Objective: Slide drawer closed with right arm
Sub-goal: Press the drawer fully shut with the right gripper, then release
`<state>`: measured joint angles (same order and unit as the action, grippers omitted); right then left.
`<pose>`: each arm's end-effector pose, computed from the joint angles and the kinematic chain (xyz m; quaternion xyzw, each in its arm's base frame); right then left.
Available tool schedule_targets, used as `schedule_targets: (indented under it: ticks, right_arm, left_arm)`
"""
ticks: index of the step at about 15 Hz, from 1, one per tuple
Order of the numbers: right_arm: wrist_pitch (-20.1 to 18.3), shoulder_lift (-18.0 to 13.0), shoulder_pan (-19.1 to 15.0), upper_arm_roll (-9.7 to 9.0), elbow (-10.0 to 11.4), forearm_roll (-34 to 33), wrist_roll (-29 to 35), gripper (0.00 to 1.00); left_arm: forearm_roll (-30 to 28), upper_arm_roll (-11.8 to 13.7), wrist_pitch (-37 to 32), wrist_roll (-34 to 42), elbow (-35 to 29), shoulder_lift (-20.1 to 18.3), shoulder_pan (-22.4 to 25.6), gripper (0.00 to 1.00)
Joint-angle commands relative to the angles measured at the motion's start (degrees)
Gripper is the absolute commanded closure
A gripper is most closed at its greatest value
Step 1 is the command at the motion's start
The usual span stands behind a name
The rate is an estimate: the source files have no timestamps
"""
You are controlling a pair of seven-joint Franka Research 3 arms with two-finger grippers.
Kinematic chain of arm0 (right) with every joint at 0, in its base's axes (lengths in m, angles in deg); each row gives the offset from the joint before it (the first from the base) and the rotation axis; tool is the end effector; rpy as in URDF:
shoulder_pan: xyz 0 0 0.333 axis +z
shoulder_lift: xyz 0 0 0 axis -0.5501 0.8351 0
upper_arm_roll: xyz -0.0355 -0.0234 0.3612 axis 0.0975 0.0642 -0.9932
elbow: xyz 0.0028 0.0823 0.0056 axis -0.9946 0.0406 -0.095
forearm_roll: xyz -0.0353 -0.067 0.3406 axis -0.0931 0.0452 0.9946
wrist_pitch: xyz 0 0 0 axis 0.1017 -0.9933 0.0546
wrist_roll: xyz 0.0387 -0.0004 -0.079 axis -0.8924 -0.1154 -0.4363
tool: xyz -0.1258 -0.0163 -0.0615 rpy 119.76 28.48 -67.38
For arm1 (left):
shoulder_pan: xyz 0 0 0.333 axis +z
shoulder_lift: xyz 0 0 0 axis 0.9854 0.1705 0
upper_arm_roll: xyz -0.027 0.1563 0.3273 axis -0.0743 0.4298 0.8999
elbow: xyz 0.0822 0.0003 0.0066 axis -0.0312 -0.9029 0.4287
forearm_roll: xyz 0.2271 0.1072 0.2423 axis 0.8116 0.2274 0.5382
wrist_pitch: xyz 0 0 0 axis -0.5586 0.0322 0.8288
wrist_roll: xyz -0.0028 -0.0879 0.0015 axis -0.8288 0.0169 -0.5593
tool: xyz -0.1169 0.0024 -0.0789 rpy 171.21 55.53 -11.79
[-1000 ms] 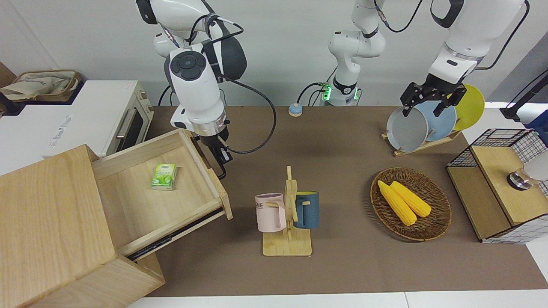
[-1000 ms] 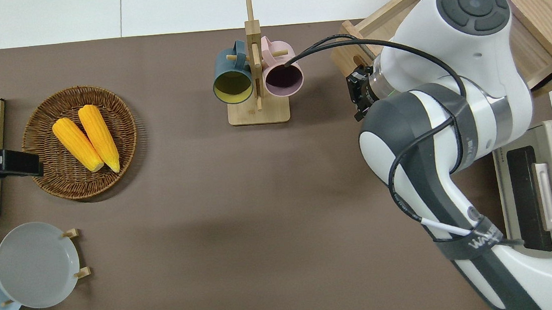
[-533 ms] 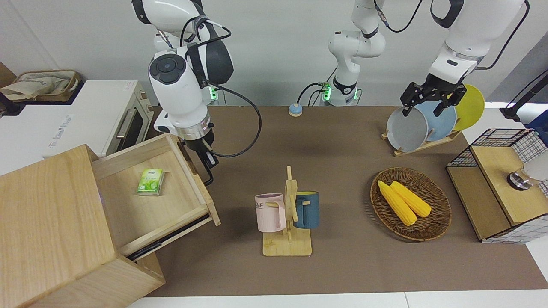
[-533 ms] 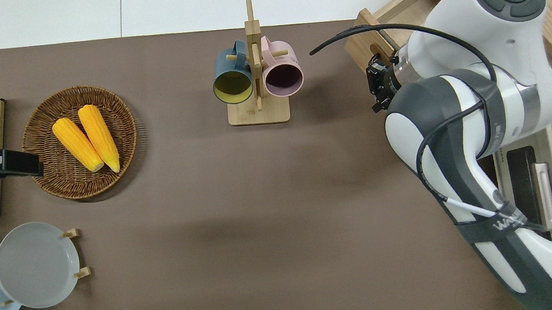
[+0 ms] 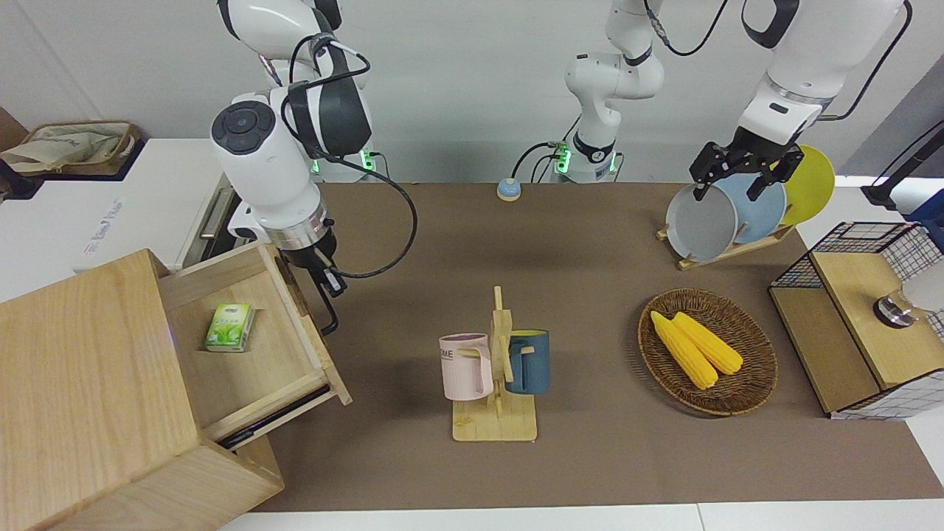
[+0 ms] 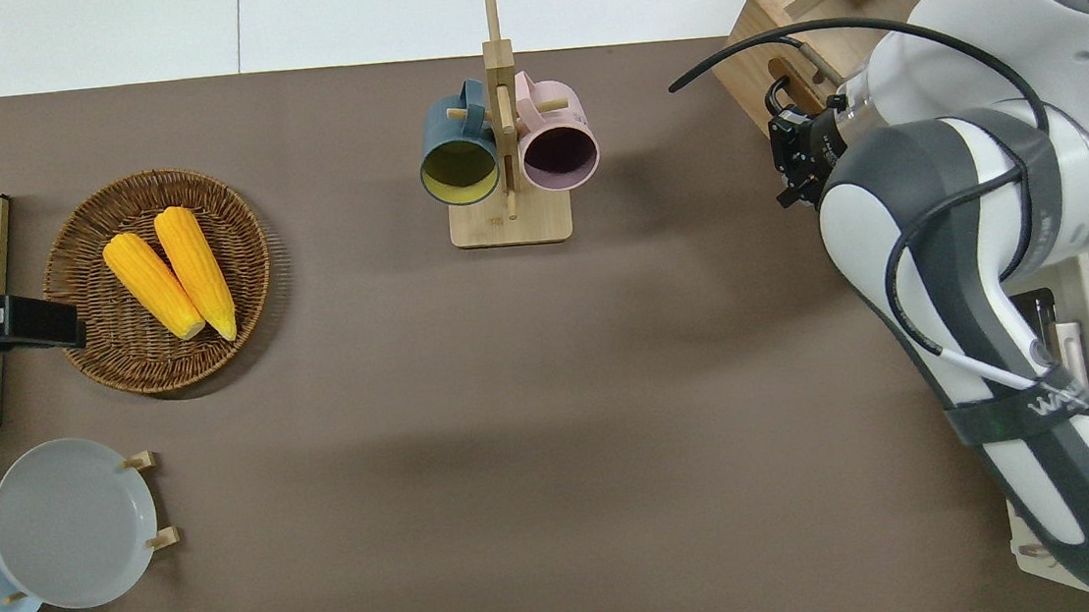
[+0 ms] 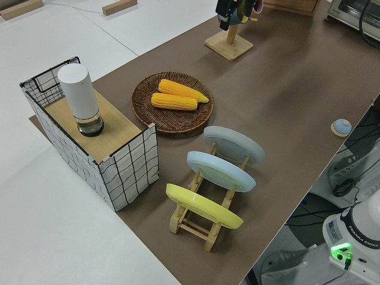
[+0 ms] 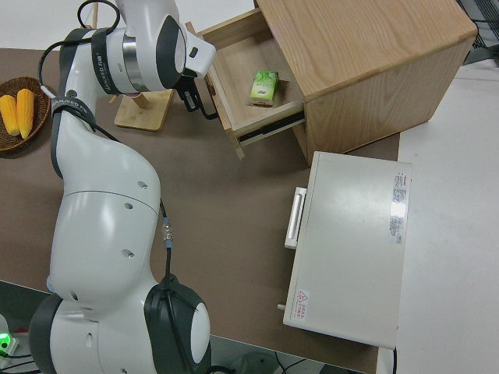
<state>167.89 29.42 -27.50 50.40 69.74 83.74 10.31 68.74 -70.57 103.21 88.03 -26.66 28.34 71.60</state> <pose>0.6429 0.1086 0.5265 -0.8844 0.4656 0.0192 0.0262 0.5249 -0.0031 0.6502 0.9996 -0.0233 0.0126 0.0065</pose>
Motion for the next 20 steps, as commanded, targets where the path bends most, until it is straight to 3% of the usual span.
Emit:
schedule_targets:
  ticks: [1,14,20]
  right_arm:
    - [0.7,0.7,-2.1,-0.67,-0.2,1.5,-3.7,1.000]
    - [1.0,0.6,-5.5,0.03,-0.3,-3.0,-15.3,1.000]
    - [2.8,0.6,-8.0,0.03,-0.3,-4.0,-19.9,1.000]
  left_arm:
    - [0.7,1.0,0.0,0.5,1.2,0.8,-1.0,0.00]
    - [0.6,1.0,0.0,0.5,1.2,0.8,-1.0,0.00]
    - [0.6,1.0,0.0,0.5,1.2,0.8,-1.0,0.00]
